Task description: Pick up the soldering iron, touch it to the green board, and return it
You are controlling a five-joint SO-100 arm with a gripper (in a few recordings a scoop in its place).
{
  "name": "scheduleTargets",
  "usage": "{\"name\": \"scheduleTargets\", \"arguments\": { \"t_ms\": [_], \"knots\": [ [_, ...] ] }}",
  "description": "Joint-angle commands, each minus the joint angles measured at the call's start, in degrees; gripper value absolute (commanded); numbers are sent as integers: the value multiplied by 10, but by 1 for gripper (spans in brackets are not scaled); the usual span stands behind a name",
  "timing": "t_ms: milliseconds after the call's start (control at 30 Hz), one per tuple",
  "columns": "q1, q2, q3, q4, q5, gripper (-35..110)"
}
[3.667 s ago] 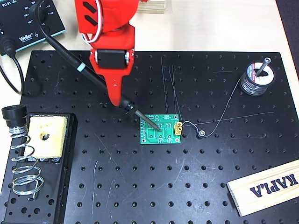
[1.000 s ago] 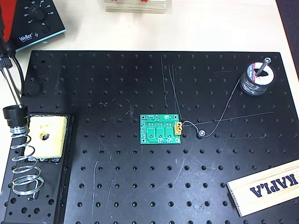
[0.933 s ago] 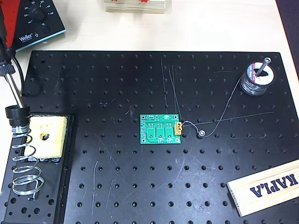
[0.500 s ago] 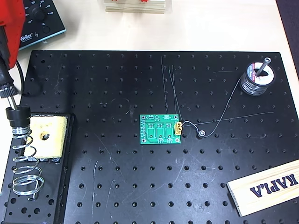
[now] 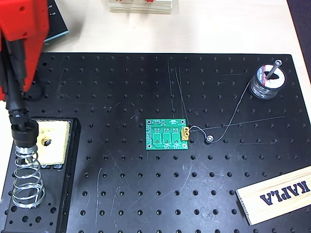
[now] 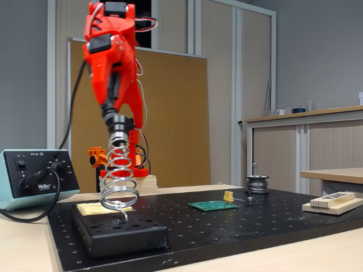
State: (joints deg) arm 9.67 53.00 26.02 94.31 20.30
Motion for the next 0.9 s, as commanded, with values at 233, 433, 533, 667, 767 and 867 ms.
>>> {"name": "scheduleTargets", "arguments": {
  "t_ms": [233, 433, 533, 667, 767, 867],
  "knots": [
    [-68, -169, -230, 75, 28, 0],
    [-57, -284, -383, 110, 25, 0],
    [-54, -239, -319, 97, 4, 0],
    [-54, -13, 47, -25, -13, 0],
    [-50, 45, 128, -25, -25, 0],
    [-48, 107, 221, -48, -31, 0]
  ]
}}
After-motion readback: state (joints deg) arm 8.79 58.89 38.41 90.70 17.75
